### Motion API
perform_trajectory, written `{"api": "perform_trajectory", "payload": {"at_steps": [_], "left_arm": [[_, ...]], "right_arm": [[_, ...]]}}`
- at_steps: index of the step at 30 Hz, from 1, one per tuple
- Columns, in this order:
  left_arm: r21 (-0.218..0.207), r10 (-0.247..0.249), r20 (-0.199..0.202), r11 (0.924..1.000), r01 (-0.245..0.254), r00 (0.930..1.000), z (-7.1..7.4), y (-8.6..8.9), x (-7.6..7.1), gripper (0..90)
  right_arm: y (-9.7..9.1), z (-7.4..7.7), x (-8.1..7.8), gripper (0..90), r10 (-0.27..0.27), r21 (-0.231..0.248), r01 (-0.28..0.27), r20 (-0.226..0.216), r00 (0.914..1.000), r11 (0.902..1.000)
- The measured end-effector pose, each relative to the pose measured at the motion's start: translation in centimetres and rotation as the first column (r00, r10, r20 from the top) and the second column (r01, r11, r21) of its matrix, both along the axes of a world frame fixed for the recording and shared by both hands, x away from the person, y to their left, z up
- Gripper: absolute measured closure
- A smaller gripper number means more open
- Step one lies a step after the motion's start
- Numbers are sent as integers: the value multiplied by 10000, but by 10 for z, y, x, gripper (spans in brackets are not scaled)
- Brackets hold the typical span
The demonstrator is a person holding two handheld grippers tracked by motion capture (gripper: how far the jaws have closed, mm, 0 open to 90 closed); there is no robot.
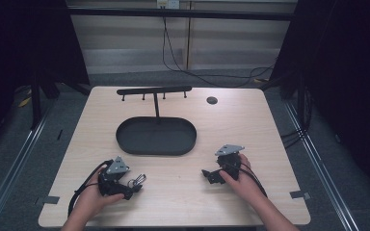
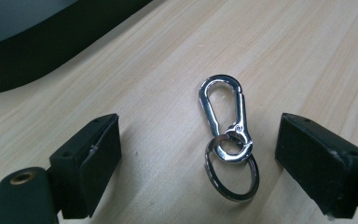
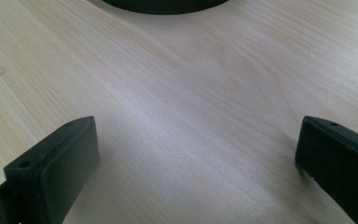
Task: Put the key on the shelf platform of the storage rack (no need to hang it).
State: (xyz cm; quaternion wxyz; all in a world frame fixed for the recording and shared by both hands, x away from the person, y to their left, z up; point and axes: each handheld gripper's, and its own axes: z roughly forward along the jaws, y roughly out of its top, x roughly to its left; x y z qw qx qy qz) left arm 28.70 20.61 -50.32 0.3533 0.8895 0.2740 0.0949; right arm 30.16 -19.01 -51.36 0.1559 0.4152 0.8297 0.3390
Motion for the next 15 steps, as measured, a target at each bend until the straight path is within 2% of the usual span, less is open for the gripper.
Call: {"api": "perform_trajectory", "payload": {"at_steps": [10,11,12,15], "left_arm": [[49,114,-69,9999,-114,9999,1,-1,0,160],[284,229,-204,9993,-223,9995,4,-4,0,163],[284,229,-204,9993,-223,9995,4,-4,0,166],[682,222,-450,9975,-191,9987,8,-8,0,176]], "right_arm": [[0,0,0,0,-4,7,4,-18,10000,10000],[0,0,0,0,-6,8,6,-19,10000,10000],[0,0,0,0,-6,8,6,-19,10000,10000],[1,0,0,0,-15,14,15,-30,10000,10000]]}}
